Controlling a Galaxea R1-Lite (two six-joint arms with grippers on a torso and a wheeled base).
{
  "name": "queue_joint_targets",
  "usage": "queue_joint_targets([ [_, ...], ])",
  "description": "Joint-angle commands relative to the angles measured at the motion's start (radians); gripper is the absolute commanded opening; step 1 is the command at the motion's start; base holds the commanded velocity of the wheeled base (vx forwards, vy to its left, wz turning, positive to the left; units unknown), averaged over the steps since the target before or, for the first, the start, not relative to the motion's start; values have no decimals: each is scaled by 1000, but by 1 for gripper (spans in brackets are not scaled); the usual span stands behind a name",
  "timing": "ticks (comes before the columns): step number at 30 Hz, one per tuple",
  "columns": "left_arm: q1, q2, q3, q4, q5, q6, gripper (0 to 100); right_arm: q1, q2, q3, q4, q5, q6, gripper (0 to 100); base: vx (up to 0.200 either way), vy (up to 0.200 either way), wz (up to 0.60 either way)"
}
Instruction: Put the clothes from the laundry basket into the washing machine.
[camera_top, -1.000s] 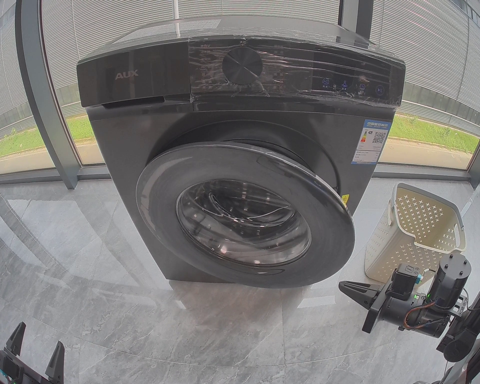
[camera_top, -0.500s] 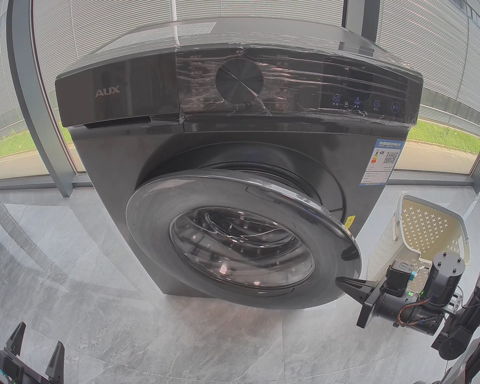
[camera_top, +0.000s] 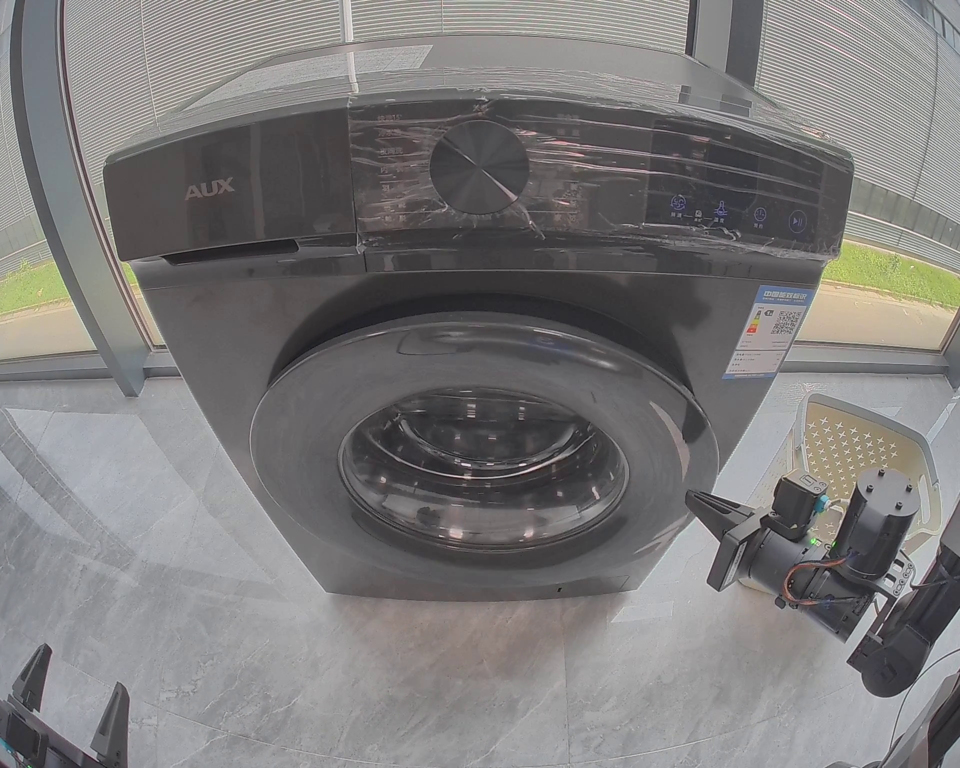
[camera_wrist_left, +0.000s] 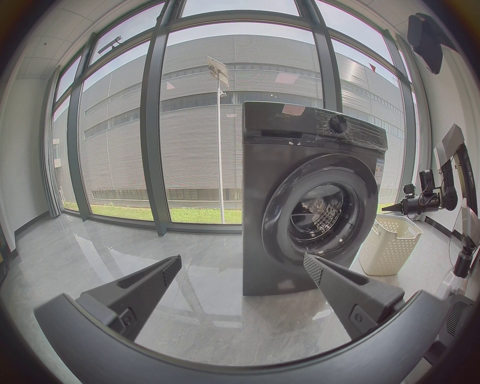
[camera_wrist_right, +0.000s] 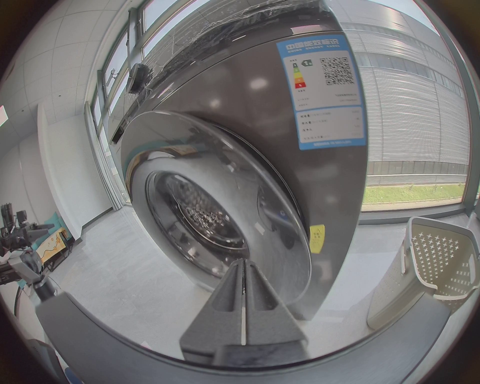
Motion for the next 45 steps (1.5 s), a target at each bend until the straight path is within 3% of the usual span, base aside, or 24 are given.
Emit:
queue_joint_targets([
  [1, 1, -15, 18, 0, 1, 0, 100, 14, 0, 19, 0, 3, -5, 0, 0, 200, 0],
  [6, 1, -15, 18, 0, 0, 0, 100, 59, 0, 36, 0, 3, -5, 0, 0, 80, 0],
  [15, -1, -13, 18, 0, 1, 0, 100, 60, -5, 15, -1, 3, -4, 0, 0, 0, 0],
  [27, 1, -13, 18, 0, 0, -2, 100, 59, -32, -42, -1, 2, 4, 0, 200, 0, 0],
  [35, -1, -13, 18, 0, 0, 0, 100, 43, -38, -94, -1, -5, 7, 0, 0, 0, 0],
  [45, 1, -13, 18, 0, 0, 0, 100, 45, -40, -80, -1, -5, 5, 0, 0, 0, 0],
])
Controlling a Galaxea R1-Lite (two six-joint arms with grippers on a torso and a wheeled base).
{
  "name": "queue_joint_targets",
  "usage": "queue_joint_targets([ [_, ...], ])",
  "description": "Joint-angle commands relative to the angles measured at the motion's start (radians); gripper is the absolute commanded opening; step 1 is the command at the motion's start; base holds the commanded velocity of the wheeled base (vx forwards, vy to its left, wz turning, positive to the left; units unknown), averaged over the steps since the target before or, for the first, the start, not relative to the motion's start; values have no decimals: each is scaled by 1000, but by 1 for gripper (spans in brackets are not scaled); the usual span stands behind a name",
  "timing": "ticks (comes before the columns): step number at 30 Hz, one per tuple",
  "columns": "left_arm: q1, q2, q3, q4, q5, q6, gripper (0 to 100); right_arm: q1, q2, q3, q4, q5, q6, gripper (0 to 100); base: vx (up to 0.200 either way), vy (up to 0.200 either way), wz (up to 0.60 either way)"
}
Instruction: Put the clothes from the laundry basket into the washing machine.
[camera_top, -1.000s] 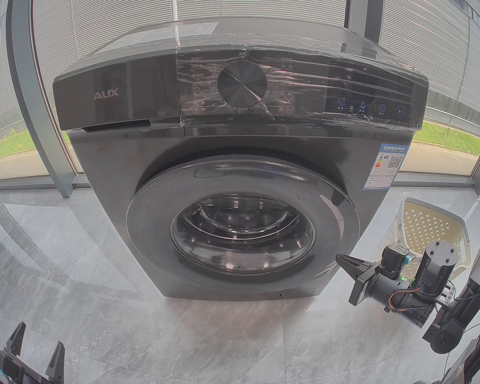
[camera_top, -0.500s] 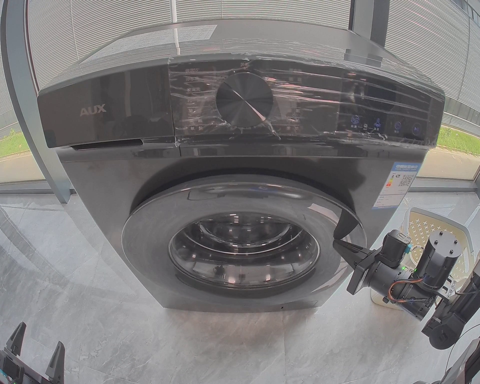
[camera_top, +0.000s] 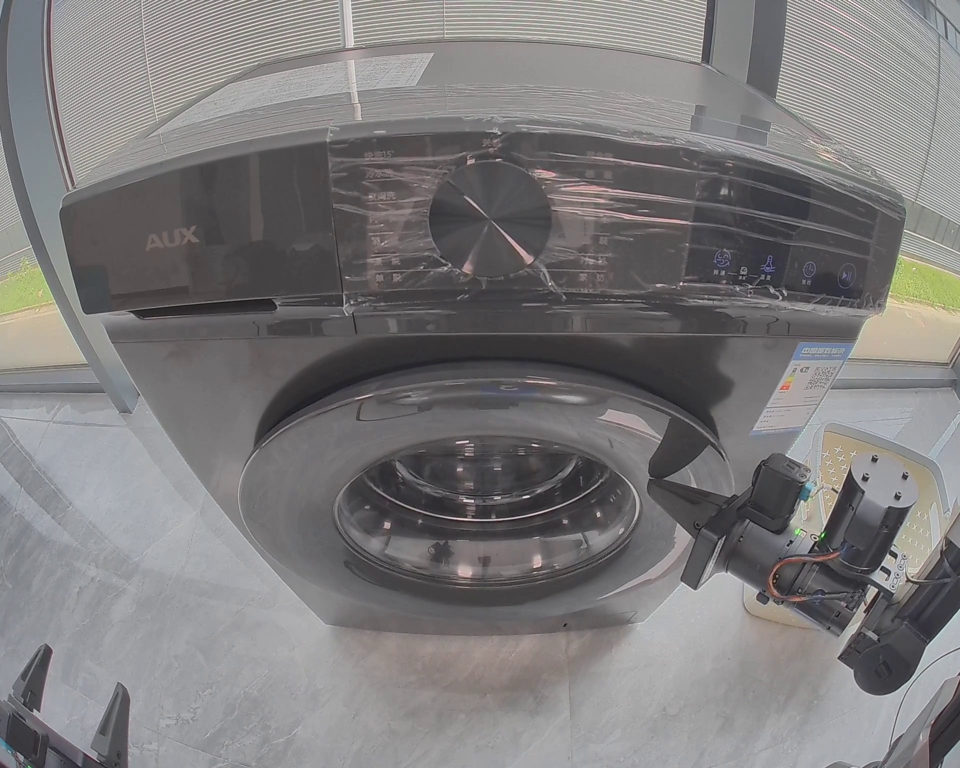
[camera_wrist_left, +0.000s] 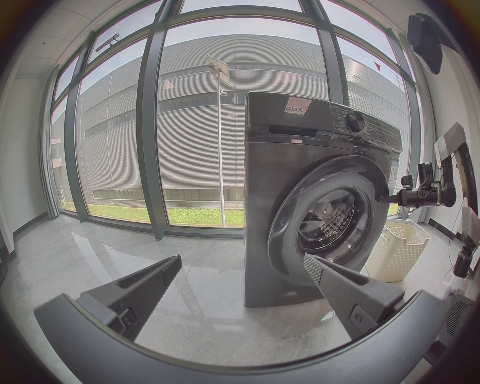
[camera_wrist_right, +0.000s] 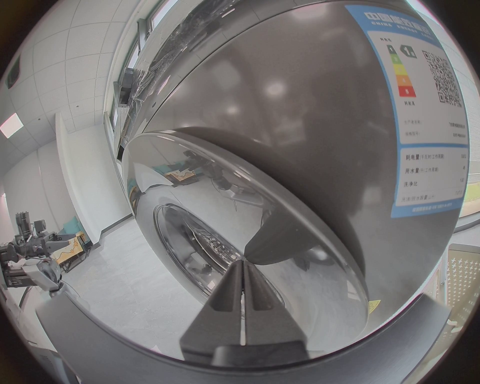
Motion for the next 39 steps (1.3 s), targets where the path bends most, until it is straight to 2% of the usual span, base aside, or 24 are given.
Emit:
queue_joint_targets([
  [1, 0, -13, 18, 0, 1, 0, 100, 6, -11, 22, -17, -12, 0, 0, 0, 0, 0],
  [4, 0, -13, 18, 0, 1, 0, 100, 27, -39, 97, -17, 2, -11, 0, 0, 0, 0],
  [5, 0, -13, 18, 0, 1, 0, 100, 70, -74, 138, -15, 17, -19, 0, 0, 0, 0],
  [6, 0, -13, 18, 0, 1, 0, 100, 70, -74, 138, -15, 17, -19, 0, 0, 0, 0],
  [7, 2, -13, 18, 0, 1, 0, 100, 139, -125, 188, -17, 31, -25, 0, 0, 0, 0],
  [9, 2, -13, 18, 0, 1, 1, 100, 188, -186, 234, -15, 28, -25, 0, 0, 0, 0],
  [13, 0, -13, 18, 0, 1, 0, 100, 185, -286, 261, -12, 26, -22, 0, 0, 0, 0],
  [14, 2, -13, 18, 0, 1, 0, 100, 176, -316, 266, -11, 25, -17, 100, 0, 0, 0],
  [19, 0, -13, 18, 0, -1, 1, 100, 148, -416, 278, 28, 26, -16, 100, 0, 0, 0],
  [25, 2, -13, 18, 0, 1, 1, 100, 64, -616, 278, 238, 26, -31, 100, 0, 0, 0],
  [30, 0, -13, 16, 0, -1, 3, 100, -43, -841, 278, 486, 31, -62, 100, 0, 0, 0],
  [31, 0, -13, 18, 0, -1, 3, 100, -48, -846, 278, 494, 31, -63, 100, 0, 0, 0],
  [32, 0, -13, 18, 0, -1, 3, 100, -103, -938, 278, 601, 42, -80, 100, 0, 0, 0],
  [34, 0, -13, 16, 0, -1, 3, 100, -137, -1051, 278, 703, 45, -91, 100, 0, 0, 0],
  [36, 0, -13, 18, 0, -1, 3, 100, -168, -1151, 273, 790, 43, -91, 100, 0, 0, 0],
  [37, 0, -13, 18, 0, -1, 3, 100, -168, -1151, 273, 790, 43, -91, 100, 0, 0, 0],
  [39, 0, -13, 18, 0, -1, 3, 100, -243, -1261, 272, 861, 45, -93, 100, 0, 0, 0],
])
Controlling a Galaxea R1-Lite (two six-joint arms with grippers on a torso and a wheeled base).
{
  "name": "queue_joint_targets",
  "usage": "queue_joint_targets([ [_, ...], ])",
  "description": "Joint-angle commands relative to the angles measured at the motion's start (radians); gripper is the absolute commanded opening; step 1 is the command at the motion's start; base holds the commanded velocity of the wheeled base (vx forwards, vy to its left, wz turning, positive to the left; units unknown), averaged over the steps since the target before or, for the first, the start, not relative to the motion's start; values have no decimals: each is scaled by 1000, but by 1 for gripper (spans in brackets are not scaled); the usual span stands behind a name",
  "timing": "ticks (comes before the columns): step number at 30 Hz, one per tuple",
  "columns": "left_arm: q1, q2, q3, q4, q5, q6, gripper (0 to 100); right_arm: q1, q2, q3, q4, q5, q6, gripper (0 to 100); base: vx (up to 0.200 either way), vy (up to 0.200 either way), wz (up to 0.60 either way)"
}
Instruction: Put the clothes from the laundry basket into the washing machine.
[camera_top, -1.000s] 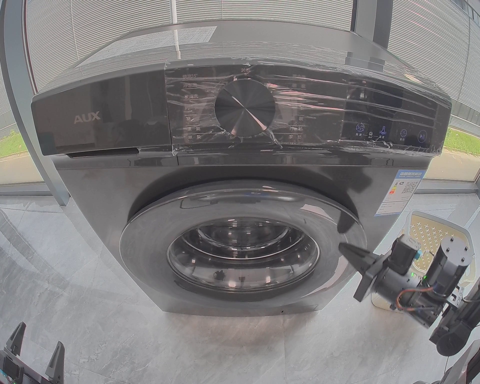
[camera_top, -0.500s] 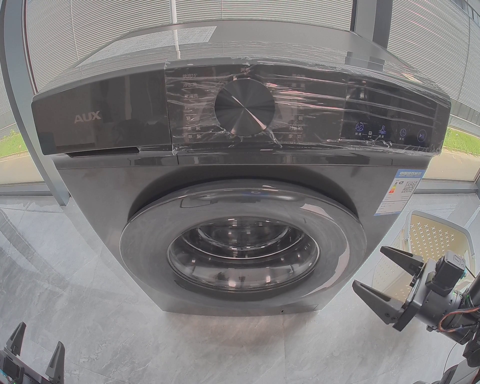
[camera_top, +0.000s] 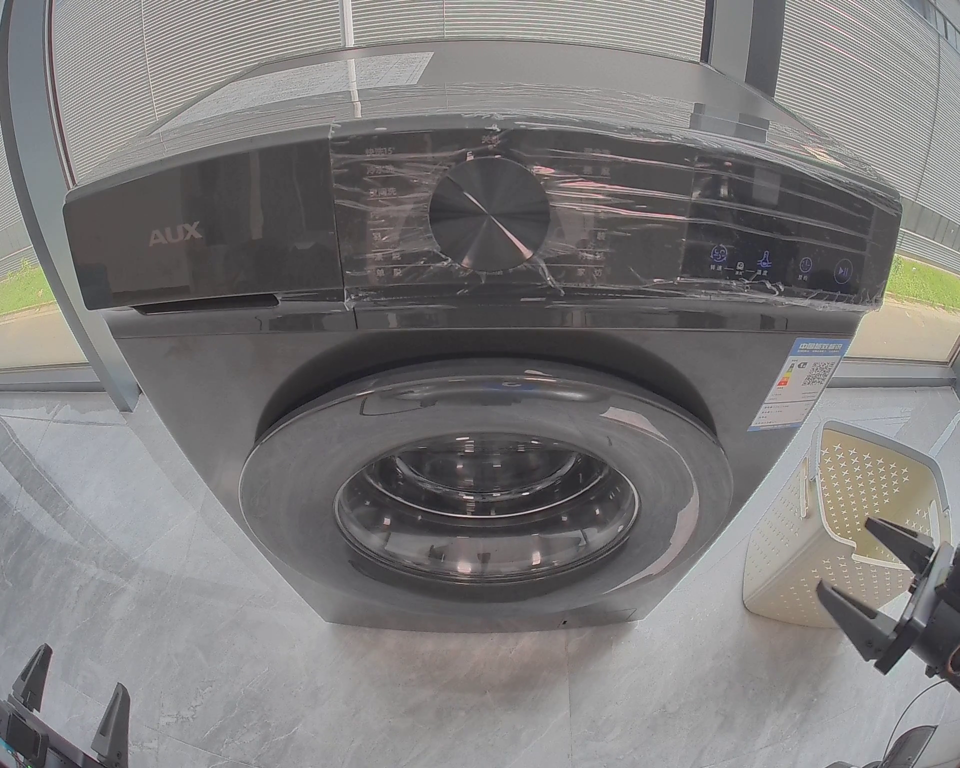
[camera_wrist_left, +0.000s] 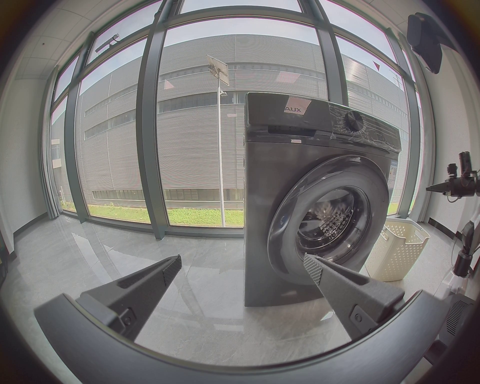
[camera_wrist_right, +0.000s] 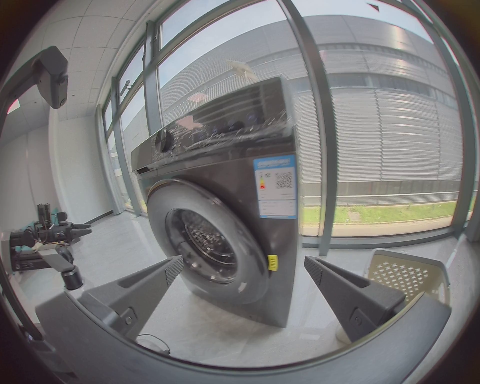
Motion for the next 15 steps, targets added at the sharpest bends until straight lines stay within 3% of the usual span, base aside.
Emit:
queue_joint_targets([
  [1, 0, -13, 16, 0, 0, 0, 100, -194, -388, 11, 210, 9, -18, 100, 0, 0, 0],
  [8, 2, -13, 18, 0, 0, 2, 100, -289, -639, 1, 439, 57, -22, 100, 0, 0, 0],
  [13, 2, -13, 18, 0, 0, 3, 100, -341, -789, 17, 572, 54, -18, 100, 0, 0, 0],
  [15, 2, -15, 18, 0, -1, 6, 100, -343, -786, 17, 571, 29, -9, 100, 0, 0, 0],
])
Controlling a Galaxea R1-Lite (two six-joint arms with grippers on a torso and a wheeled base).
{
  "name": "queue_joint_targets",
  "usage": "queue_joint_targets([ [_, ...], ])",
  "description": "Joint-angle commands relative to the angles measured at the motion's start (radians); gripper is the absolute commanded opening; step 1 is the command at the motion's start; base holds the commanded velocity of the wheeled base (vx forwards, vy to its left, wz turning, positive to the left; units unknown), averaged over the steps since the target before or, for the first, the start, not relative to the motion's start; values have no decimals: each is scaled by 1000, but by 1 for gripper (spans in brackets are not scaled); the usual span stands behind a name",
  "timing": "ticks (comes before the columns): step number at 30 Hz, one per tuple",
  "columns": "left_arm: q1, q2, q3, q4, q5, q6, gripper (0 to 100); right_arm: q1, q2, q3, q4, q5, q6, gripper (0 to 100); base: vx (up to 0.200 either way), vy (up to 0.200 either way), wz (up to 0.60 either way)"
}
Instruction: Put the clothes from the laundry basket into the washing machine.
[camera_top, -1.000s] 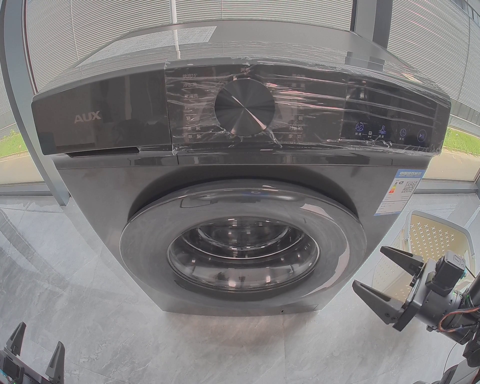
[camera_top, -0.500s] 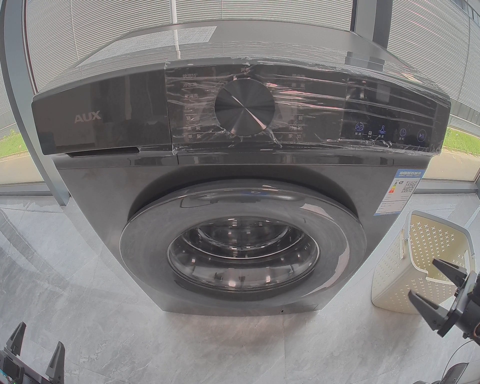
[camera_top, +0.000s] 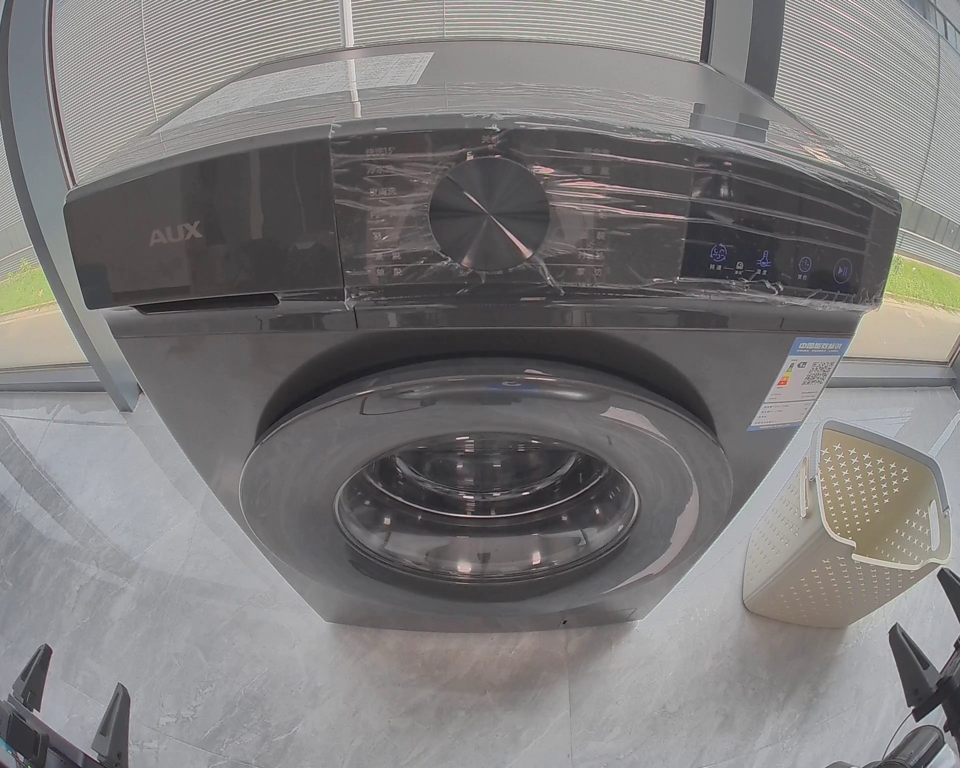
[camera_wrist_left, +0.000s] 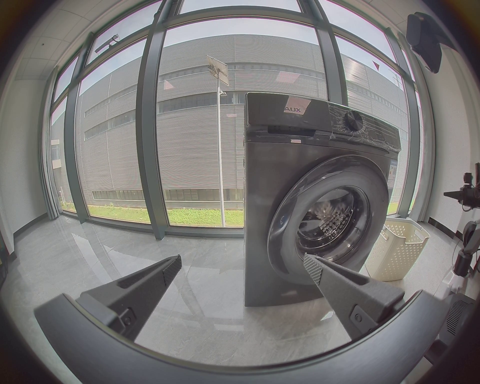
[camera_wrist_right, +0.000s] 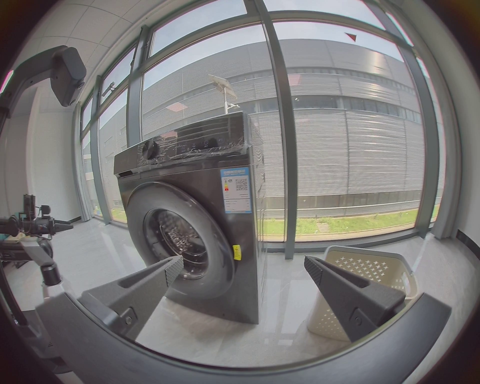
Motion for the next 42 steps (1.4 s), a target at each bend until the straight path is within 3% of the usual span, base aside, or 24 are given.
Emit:
queue_joint_targets([
  [1, 2, -15, 18, 0, -1, 4, 100, -66, -182, 18, 44, -27, 10, 100, 0, 0, 0],
  [3, 0, -13, 16, 0, -1, -5, 100, -68, -180, 18, 60, -68, 7, 100, 0, 0, 0],
  [7, 2, -15, 18, 0, -1, -2, 100, -71, -180, 18, 218, -208, -53, 100, 0, 0, 0],
  [8, 2, -15, 18, 0, -3, 0, 100, -86, -179, 18, 253, -254, -63, 100, 0, 0, 0],
  [9, 2, -15, 18, 0, -3, 0, 100, -120, -191, 18, 265, -266, -76, 100, 0, 0, 0],
  [10, 2, -15, 18, 0, -3, 0, 100, -120, -191, 18, 265, -266, -76, 100, 0, 0, 0],
  [11, 2, -13, 18, 0, -3, 0, 100, -195, -266, 16, 276, -240, -129, 100, 0, 0, 0],
  [13, 2, -13, 18, 0, -4, 1, 100, -187, -280, 15, 271, -203, -204, 100, 0, 0, 0],
  [14, 2, -13, 18, 0, -4, 1, 100, -184, -272, 16, 270, -200, -207, 100, 0, 0, 0],
  [18, 2, -13, 18, 0, -3, -5, 100, -181, -271, 15, 279, -191, -108, 100, 0, 0, 0],
  [20, 2, -13, 18, -2, -3, -7, 100, -181, -271, 13, 282, -161, -102, 100, 0, 0, 0],
  [21, 0, -13, 18, -2, -3, -8, 100, -181, -271, 12, 287, -79, -102, 100, 0, 0, 0],
  [23, 0, -13, 18, 0, -3, -7, 100, -179, -271, -5, 330, -21, -79, 100, 0, 0, 0],
  [25, 0, -13, 18, 0, -1, -8, 100, -181, -271, -27, 388, -47, -30, 100, 0, 0, 0],
  [26, 0, -13, 18, 0, -1, -8, 100, -181, -271, -27, 388, -47, -30, 100, 0, 0, 0],
  [27, 0, -13, 18, 0, 3, -16, 100, -181, -271, -27, 386, -142, -11, 100, 0, 0, 0],
  [28, 0, -13, 18, -2, 3, -20, 100, -181, -271, -21, 365, -199, -20, 100, 0, 0, 0],
  [29, 0, -13, 18, -2, 5, -23, 100, -181, -271, -11, 337, -245, -31, 100, 0, 0, 0],
  [30, 0, -13, 18, -2, 6, -25, 100, -181, -271, 1, 310, -262, -42, 100, 0, 0, 0],
  [35, 2, -13, 18, -2, 6, -23, 100, -183, -271, 12, 280, -251, -49, 100, 0, 0, 0],
  [38, 3, -13, 18, -2, 6, -23, 100, -178, -272, 15, 271, -220, -140, 100, 0, 0, 0],
  [39, 2, -13, 18, -2, 6, -23, 100, -179, -271, 15, 271, -217, -145, 100, 0, 0, 0],
  [41, 2, -13, 18, -2, 6, -20, 100, -178, -271, 15, 277, -167, -125, 100, 0, 0, 0],
  [42, 2, -13, 18, -2, 6, -20, 100, -178, -271, 15, 279, -114, -66, 100, 0, 0, 0],
])
